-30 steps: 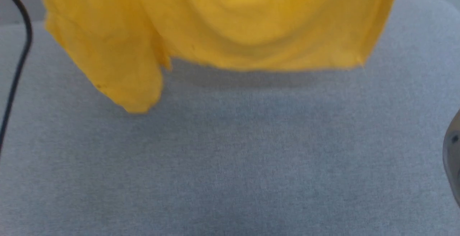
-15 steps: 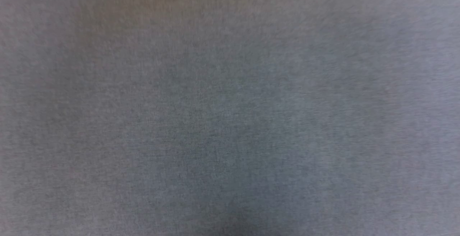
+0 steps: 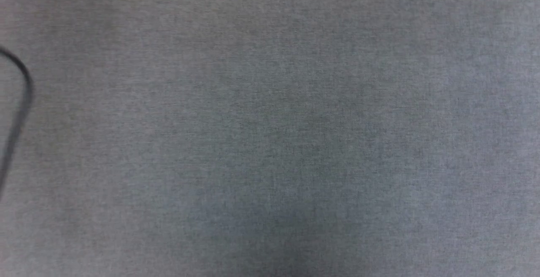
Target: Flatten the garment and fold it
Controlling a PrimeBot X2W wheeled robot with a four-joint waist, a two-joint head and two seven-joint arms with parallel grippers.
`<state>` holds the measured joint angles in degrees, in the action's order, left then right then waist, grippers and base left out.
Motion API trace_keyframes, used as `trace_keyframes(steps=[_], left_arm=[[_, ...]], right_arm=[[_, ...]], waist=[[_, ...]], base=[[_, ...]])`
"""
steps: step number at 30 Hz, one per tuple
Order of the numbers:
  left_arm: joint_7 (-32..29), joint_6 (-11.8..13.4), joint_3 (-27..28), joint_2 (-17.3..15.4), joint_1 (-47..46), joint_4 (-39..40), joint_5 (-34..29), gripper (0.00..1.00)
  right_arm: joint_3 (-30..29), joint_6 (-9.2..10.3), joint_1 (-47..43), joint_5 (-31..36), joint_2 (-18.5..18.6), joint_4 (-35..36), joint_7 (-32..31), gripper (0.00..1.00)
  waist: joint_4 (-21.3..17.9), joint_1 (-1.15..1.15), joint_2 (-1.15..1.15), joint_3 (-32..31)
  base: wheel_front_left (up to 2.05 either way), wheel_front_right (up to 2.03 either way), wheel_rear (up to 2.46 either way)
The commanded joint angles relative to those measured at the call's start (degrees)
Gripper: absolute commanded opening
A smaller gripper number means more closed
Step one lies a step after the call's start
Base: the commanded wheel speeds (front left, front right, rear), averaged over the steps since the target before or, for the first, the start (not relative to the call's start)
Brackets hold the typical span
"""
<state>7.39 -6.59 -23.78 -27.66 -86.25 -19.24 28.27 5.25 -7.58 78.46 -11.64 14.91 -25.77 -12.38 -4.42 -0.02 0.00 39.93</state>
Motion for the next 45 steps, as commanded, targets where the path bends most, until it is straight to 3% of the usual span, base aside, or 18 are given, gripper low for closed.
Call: trace_keyframes(steps=[1,3,6,11,15,20,30,40,45], left_arm=[[-0.1,-0.4,-0.4,-1.0,4.4,2.7,1.3,0.00],[-1.0,0.2,-0.9,-2.3,11.0,8.1,2.2,0.00],[-3.0,4.0,-1.0,-4.9,22.7,17.8,3.1,0.00],[-6.9,10.8,-1.9,-9.5,42.9,30.4,4.1,0.00],[-11.4,15.4,-4.4,-12.2,59.3,37.0,7.3,0.00],[-16.2,18.8,-8.3,-14.0,74.0,39.3,11.4,0.00],[-27.9,21.1,-16.9,-15.4,89.7,33.6,19.8,0.00],[-32.4,22.2,-18.8,-17.0,97.1,32.1,25.4,0.00],[-31.0,23.0,-17.8,-17.0,98.8,33.6,26.7,0.00]], right_arm=[[0.7,0.09,-3.6,-1.7,1.4,2.3,-0.2,0.00],[0.8,0.09,-9.1,-4.3,3.3,6.8,-1.1,0.00],[-0.7,0.09,-19.1,-7.5,5.1,14.8,-3.2,0.00],[-5.7,0.09,-36.4,-9.6,4.3,25.8,-6.2,0.00],[-10.3,0.09,-50.1,-9.8,1.4,32.1,-7.7,0.00],[-15.5,0.09,-64.2,-9.4,-4.1,36.1,-8.2,0.00],[-19.7,0.09,-84.1,-7.4,-9.5,34.0,-8.5,0.00],[-21.4,0.09,-97.8,-10.3,-11.1,32.2,-16.2,0.00],[-23.0,0.09,-101.2,-12.2,-11.4,34.0,-17.8,0.00]], waist=[[1.0,0.02,0.00,-2.7],[1.6,0.02,0.00,-4.5],[2.1,0.02,0.00,-7.5],[2.7,0.02,0.00,-13.0],[3.2,0.02,0.00,-17.6],[3.9,0.02,0.00,-22.2],[4.4,0.02,0.00,-28.6],[3.8,0.02,0.00,-33.0],[3.9,0.02,0.00,-34.0]], base=[[0.00,0.00,0.00],[0.00,0.00,0.00],[0.00,0.00,0.00],[0.00,0.00,0.00],[0.00,0.00,0.00],[0.00,0.00,0.00],[0.00,0.00,0.00],[0.00,0.00,0.00],[0.00,0.00,0.00]])
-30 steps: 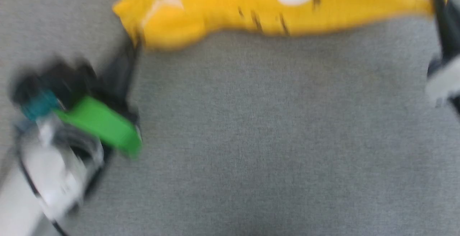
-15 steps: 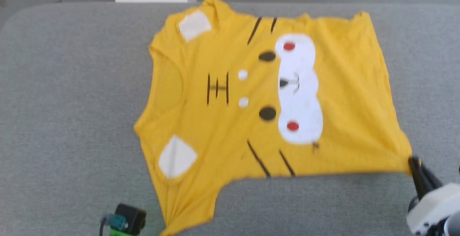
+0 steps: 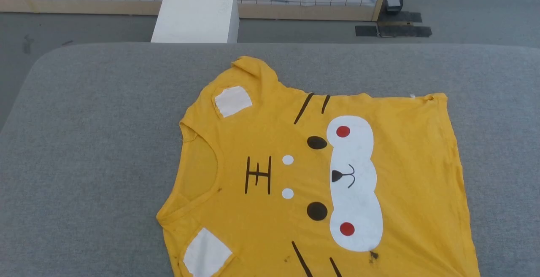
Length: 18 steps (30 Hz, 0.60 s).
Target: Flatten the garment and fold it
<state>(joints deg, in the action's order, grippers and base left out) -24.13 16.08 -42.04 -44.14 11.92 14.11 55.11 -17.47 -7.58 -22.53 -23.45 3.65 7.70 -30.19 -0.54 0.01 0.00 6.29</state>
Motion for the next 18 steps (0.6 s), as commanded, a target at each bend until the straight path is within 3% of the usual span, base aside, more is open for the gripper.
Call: trace_keyframes(steps=[1,9,18], left_arm=[[1.2,0.5,0.9,-0.6,0.5,0.6,-0.4,0.00],[7.4,0.9,4.9,-2.2,-5.4,4.9,-6.8,0.00],[9.8,-0.4,8.6,-1.8,-19.3,9.6,-13.8,0.00]], right_arm=[[-0.5,0.09,-0.4,-0.6,-0.2,0.9,0.3,0.00],[-1.1,0.09,4.9,0.1,0.8,4.2,3.1,0.00],[0.3,0.09,17.8,1.5,3.8,5.5,3.9,0.00]], waist=[[0.0,-0.01,0.00,-0.4],[-0.2,-0.01,0.00,0.5],[-0.1,-0.01,0.00,7.3]], base=[[0.00,0.00,0.00],[0.00,0.00,0.00],[0.00,0.00,0.00]])
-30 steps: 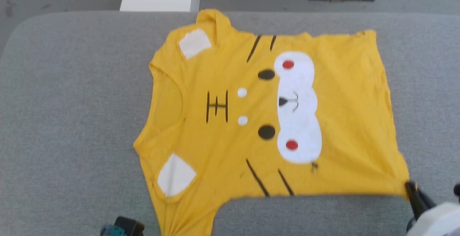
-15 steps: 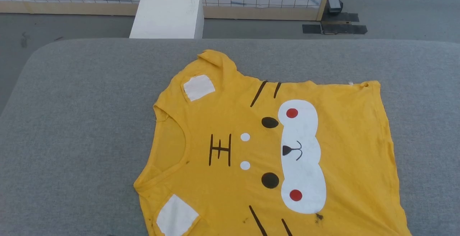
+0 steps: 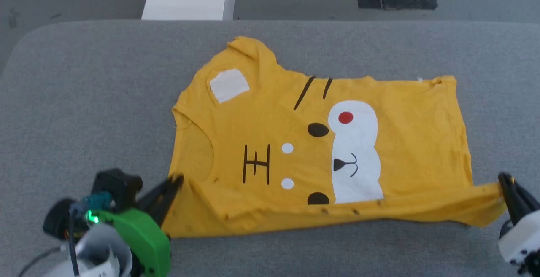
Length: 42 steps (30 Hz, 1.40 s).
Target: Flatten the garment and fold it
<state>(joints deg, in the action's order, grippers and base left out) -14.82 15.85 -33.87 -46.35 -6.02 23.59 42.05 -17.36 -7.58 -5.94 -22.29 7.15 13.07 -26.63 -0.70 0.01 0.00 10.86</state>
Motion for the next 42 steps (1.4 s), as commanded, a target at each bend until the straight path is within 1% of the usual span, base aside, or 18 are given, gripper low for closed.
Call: trace_keyframes(steps=[1,6,12,17,22,23,24,25,26,27,28,29,32,35,38,42], left_arm=[[0.9,-0.5,0.8,0.7,-2.8,0.1,-1.3,0.00],[4.0,-1.7,2.2,3.0,-9.8,-2.4,-4.0,0.00],[7.4,-3.0,2.8,6.7,-14.0,-9.2,-3.7,0.00],[9.4,-5.0,1.8,9.9,-16.1,-17.0,-2.9,0.00],[10.3,-7.1,0.1,12.7,-18.1,-23.7,-2.6,0.00],[10.4,-7.5,-0.2,13.1,-18.6,-24.8,-2.6,0.11],[10.4,-7.8,-0.3,13.4,-18.9,-25.7,-2.5,0.15],[10.4,-8.0,-0.4,13.8,-19.3,-26.6,-2.3,0.22],[10.4,-8.2,-0.5,14.1,-19.5,-27.2,-2.1,0.27],[10.6,-8.4,-0.5,14.4,-19.7,-28.0,-2.0,0.48],[11.0,-8.4,-0.4,14.7,-19.9,-28.5,-2.0,0.62],[11.7,-8.3,-0.1,15.0,-20.1,-29.1,-1.9,1.00],[13.5,-8.2,0.7,15.5,-20.0,-30.0,-1.4,1.00],[15.9,-7.4,2.3,15.3,-18.5,-29.6,-0.8,1.00],[19.2,-5.4,4.2,15.1,-15.5,-27.8,-0.3,1.00],[25.0,-2.2,6.5,15.1,-9.2,-23.6,-0.5,1.00]], right_arm=[[0.4,0.09,2.5,0.5,0.6,0.0,0.3,0.00],[2.5,0.09,9.4,1.3,2.5,-1.7,-0.1,0.00],[5.1,0.09,14.9,1.8,3.6,-6.3,-0.4,0.00],[6.7,0.09,17.2,2.0,4.1,-11.3,-0.7,0.00],[6.7,0.09,17.9,1.7,4.1,-15.0,-1.1,0.00],[6.5,0.09,18.0,1.6,4.0,-15.6,-1.2,0.00],[6.1,0.09,18.1,1.6,3.8,-16.0,-1.2,0.00],[5.6,0.09,18.3,1.7,3.6,-16.4,-1.0,0.35],[5.3,0.09,18.4,1.8,3.4,-16.7,-0.9,0.89],[5.0,0.09,18.6,1.9,3.1,-17.0,-0.8,1.00],[4.7,0.09,18.7,1.9,2.8,-17.2,-0.6,1.00],[4.5,0.09,18.7,1.9,2.5,-17.2,-0.4,1.00],[4.7,0.09,18.4,1.5,2.4,-16.4,-0.3,1.00],[3.9,0.09,17.2,0.8,2.1,-13.9,0.5,1.00],[2.4,0.09,15.1,1.3,1.4,-10.4,2.1,1.00],[0.0,0.09,10.8,5.2,0.0,-5.1,5.8,1.00]], waist=[[0.0,-0.01,0.00,3.5],[-0.3,-0.01,0.00,8.0],[-0.1,-0.01,0.00,12.1],[0.6,-0.01,0.00,13.6],[1.3,-0.01,0.00,14.0],[1.3,-0.01,0.00,13.9],[1.4,-0.01,0.00,13.9],[1.4,-0.01,0.00,13.9],[1.4,-0.01,0.00,13.8],[1.3,-0.01,0.00,13.7],[1.3,-0.01,0.00,13.5],[1.3,-0.01,0.00,13.2],[1.1,-0.01,0.00,11.8],[0.9,-0.01,0.00,9.5],[0.8,-0.01,0.00,7.0],[0.7,-0.01,0.00,3.9]], base=[[0.00,0.00,0.00],[0.00,0.00,0.00],[0.00,0.00,0.00],[0.00,0.00,0.00],[0.00,0.00,0.00],[0.00,0.00,0.00],[0.00,0.00,0.00],[0.00,0.00,0.00],[0.00,0.00,0.00],[0.00,0.00,0.00],[0.00,0.00,0.00],[0.00,0.00,0.00],[0.00,0.00,0.00],[0.00,0.00,0.00],[0.00,0.00,0.00],[0.00,0.00,0.00]])
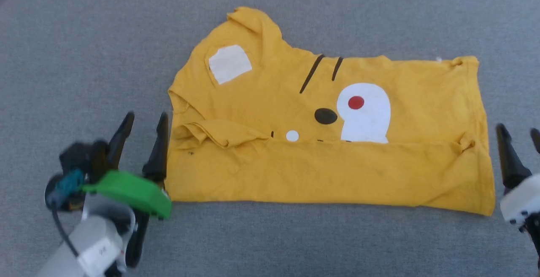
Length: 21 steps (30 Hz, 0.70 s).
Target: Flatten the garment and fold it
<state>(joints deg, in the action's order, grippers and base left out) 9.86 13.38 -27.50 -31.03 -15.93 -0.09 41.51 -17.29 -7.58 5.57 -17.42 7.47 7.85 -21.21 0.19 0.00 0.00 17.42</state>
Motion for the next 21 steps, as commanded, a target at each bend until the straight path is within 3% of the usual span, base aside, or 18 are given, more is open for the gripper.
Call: trace_keyframes(steps=[1,8,13,17,21], left_arm=[[3.4,2.3,1.2,0.6,6.0,3.5,-0.7,1.00],[5.1,5.3,3.8,4.3,16.7,6.9,-4.9,1.00],[5.1,4.7,4.8,7.7,21.5,6.0,-7.6,1.00],[5.0,3.9,4.4,7.4,21.8,4.4,-9.2,1.00],[0.6,2.9,2.9,4.9,19.6,2.7,-10.2,1.00]], right_arm=[[-1.7,0.09,-4.6,3.6,-2.2,2.9,4.4,1.00],[-3.0,0.09,-13.4,8.3,-4.5,3.5,12.7,1.00],[-2.5,0.09,-17.4,3.7,-4.6,0.1,15.6,1.00],[-1.8,0.09,-17.8,3.7,-4.6,-1.0,16.7,1.00],[-1.6,0.09,-16.8,4.2,-4.6,-0.8,16.4,1.00]], waist=[[0.0,0.00,0.00,-4.5],[0.1,0.00,0.00,-7.7],[0.1,0.00,0.00,-9.3],[-0.1,0.00,0.00,-9.9],[-0.1,0.00,0.00,-9.6]], base=[[0.00,0.00,0.00],[0.00,0.00,0.00],[0.00,0.00,0.00],[0.00,0.00,0.00],[0.00,0.00,0.00]])
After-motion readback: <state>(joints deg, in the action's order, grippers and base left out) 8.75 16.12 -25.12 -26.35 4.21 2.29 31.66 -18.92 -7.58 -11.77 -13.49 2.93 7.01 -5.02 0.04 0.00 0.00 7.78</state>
